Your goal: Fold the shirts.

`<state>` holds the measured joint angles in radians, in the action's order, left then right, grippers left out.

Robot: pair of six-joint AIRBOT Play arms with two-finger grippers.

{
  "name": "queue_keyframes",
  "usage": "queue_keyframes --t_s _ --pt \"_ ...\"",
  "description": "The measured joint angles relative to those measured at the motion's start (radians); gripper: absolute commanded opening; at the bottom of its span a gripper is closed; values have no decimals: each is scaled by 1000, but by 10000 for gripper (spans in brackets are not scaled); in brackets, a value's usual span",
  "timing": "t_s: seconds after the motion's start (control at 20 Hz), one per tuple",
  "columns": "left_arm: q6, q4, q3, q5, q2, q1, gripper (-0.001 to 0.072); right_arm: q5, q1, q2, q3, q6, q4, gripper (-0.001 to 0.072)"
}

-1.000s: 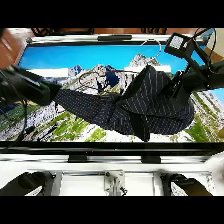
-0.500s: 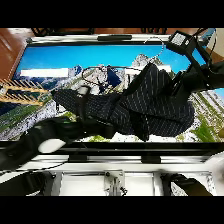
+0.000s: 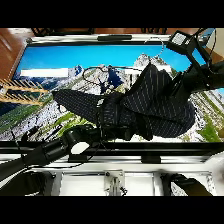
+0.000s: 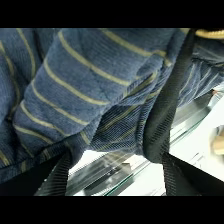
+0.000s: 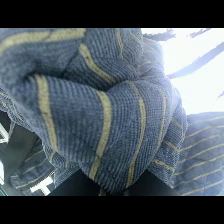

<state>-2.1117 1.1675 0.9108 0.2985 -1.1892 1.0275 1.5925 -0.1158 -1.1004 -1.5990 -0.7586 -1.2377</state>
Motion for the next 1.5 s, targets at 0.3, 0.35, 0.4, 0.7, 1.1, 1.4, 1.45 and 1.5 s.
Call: queue_keyframes --t_s 0.3,0.35,0.4,0.7,1.1,1.4,1.45,1.5 --pt "0 79 58 171 56 5 529 0 0 0 0 -1 0 107" --pt "-19 111 71 217 71 7 529 0 0 0 0 -1 1 107" --pt "-51 142 79 248 76 17 529 0 0 0 0 -1 1 107" --pt "-253 201 99 47 -71 121 687 0 0 0 0 -1 1 107" --pt "-373 187 107 -181 -205 126 653 12 0 0 0 -5 1 107" --pt "-388 103 107 -231 -260 122 76 12 0 0 0 -7 1 107" --pt "-388 87 108 -253 -269 119 56 12 0 0 0 -8 1 107" --pt "-388 70 108 -274 -275 116 54 11 0 0 0 -8 1 107"
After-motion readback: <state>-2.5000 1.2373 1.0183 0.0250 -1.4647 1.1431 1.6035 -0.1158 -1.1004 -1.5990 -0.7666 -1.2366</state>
